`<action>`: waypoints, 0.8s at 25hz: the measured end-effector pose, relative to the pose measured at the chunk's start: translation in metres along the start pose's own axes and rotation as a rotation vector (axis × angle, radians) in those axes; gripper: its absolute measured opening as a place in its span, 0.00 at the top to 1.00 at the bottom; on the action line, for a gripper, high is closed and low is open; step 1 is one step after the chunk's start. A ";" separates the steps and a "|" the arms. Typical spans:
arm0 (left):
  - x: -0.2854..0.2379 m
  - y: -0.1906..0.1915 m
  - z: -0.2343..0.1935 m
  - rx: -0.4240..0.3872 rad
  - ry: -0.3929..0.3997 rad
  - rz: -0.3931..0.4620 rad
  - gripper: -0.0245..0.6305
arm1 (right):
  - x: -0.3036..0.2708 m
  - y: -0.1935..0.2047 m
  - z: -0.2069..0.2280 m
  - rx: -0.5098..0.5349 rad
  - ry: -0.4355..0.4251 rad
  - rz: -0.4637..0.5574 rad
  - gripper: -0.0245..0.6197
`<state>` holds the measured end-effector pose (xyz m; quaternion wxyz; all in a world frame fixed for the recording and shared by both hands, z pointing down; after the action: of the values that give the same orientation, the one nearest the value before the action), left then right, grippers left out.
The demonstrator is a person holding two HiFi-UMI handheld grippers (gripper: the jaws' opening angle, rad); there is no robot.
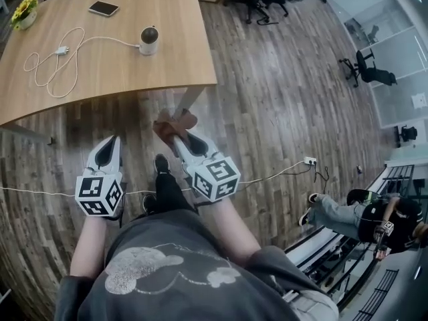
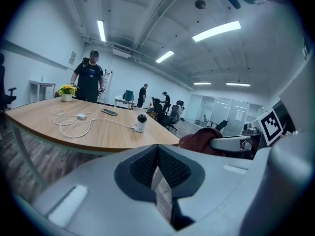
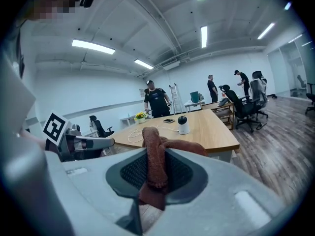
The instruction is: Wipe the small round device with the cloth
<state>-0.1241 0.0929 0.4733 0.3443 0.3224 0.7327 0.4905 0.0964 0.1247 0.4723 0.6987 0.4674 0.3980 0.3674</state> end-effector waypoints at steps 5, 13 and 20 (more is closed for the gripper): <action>0.035 0.007 0.006 0.009 0.015 0.004 0.93 | 0.034 0.005 -0.024 0.006 0.023 -0.001 0.85; 0.049 0.005 0.012 0.018 0.022 0.033 0.93 | 0.052 0.002 -0.033 0.028 0.023 0.002 0.85; 0.043 0.001 0.017 -0.005 0.040 0.030 0.93 | 0.048 0.002 -0.032 0.013 0.021 0.013 0.86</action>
<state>-0.1338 0.1363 0.4612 0.3230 0.3229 0.7333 0.5037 0.0875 0.1792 0.4565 0.6891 0.4706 0.4045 0.3742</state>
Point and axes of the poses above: the fingertips, and each gripper's own axes: x backward along the fingers, z to its right, y out of its underside, the point moved 6 cm from there along x, backward along the fingers, and after that the axes turned 9 degrees about z, right-handed, at the moved point
